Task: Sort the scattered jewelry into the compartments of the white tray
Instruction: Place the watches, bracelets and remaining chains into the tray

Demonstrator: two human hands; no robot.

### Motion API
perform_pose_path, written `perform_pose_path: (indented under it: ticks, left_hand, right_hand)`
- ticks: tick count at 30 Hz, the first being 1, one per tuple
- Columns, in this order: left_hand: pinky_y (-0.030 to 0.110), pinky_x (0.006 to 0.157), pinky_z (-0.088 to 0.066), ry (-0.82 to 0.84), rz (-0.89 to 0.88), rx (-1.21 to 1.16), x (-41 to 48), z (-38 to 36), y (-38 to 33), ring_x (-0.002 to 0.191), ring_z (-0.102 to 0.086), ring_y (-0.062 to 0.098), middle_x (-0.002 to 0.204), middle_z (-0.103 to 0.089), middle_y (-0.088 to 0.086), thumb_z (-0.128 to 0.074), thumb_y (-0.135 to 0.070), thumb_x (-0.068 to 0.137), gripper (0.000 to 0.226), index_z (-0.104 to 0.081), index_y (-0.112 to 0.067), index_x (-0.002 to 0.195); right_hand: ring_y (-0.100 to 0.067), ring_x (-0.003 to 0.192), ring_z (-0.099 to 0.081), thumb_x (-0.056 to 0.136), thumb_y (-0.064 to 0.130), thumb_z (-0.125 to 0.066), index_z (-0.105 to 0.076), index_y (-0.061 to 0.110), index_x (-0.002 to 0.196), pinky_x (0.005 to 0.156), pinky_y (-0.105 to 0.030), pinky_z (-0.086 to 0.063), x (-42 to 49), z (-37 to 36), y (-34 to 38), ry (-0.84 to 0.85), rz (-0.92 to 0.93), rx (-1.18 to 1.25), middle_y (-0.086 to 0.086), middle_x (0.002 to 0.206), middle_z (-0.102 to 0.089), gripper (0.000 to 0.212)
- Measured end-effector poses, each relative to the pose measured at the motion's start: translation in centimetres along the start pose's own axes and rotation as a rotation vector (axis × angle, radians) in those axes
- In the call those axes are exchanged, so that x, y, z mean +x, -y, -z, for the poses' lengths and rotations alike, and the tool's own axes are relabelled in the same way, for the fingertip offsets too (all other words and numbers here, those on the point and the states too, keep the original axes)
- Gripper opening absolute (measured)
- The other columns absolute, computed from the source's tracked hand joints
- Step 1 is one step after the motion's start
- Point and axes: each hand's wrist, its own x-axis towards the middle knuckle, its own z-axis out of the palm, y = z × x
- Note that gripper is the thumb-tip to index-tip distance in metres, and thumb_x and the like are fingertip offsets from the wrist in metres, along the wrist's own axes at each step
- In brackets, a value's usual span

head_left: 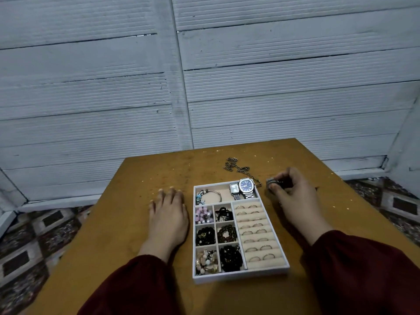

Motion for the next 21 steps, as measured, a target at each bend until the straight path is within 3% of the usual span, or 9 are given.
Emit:
perform_pose_path:
  ticks: [5, 10, 14, 21]
  left_hand:
    - [0.054, 0.115, 0.007, 0.135, 0.060, 0.026, 0.7, -0.5, 0.6, 0.147, 0.010, 0.024, 0.161, 0.002, -0.001, -0.015, -0.044, 0.100, 0.055, -0.007, -0.027, 0.153]
    - [0.057, 0.114, 0.005, 0.154, 0.073, 0.007, 0.9, -0.6, 0.6, 0.147, 0.008, 0.022, 0.161, 0.005, -0.003, -0.014, -0.046, 0.100, 0.055, -0.004, -0.031, 0.152]
    - [0.058, 0.114, 0.003, 0.142, 0.072, 0.004, 1.1, -0.7, 0.7, 0.148, 0.005, 0.022, 0.161, 0.001, -0.003, -0.016, -0.046, 0.100, 0.055, -0.007, -0.032, 0.152]
    - [0.058, 0.114, 0.003, 0.141, 0.075, -0.010, 1.1, -0.7, 0.8, 0.148, 0.005, 0.021, 0.161, 0.000, -0.003, -0.017, -0.045, 0.100, 0.054, -0.009, -0.031, 0.151]
  right_hand:
    - [-0.009, 0.090, -0.060, 0.086, 0.012, -0.066, -0.055, 0.023, 0.088, 0.071, -0.037, -0.054, 0.8, -0.6, 2.2, -0.029, 0.053, 0.069, 0.008, 0.094, -0.064, 0.016]
    - [-0.008, 0.079, -0.062, 0.083, 0.002, -0.069, -0.053, 0.024, 0.083, 0.064, -0.014, -0.053, 2.2, -1.6, 5.2, -0.026, 0.015, 0.374, 0.004, 0.088, -0.062, 0.027]
    - [-0.016, 0.080, -0.064, 0.081, 0.000, -0.069, -0.056, 0.019, 0.085, 0.073, -0.027, -0.056, 3.3, -3.2, 6.4, 0.045, -0.048, 0.460, -0.004, 0.090, -0.065, 0.024]
    - [-0.019, 0.084, -0.062, 0.082, -0.002, -0.069, -0.058, 0.018, 0.089, 0.067, -0.030, -0.055, 3.7, -5.3, 6.7, 0.209, -0.118, 0.486, -0.005, 0.092, -0.062, 0.024]
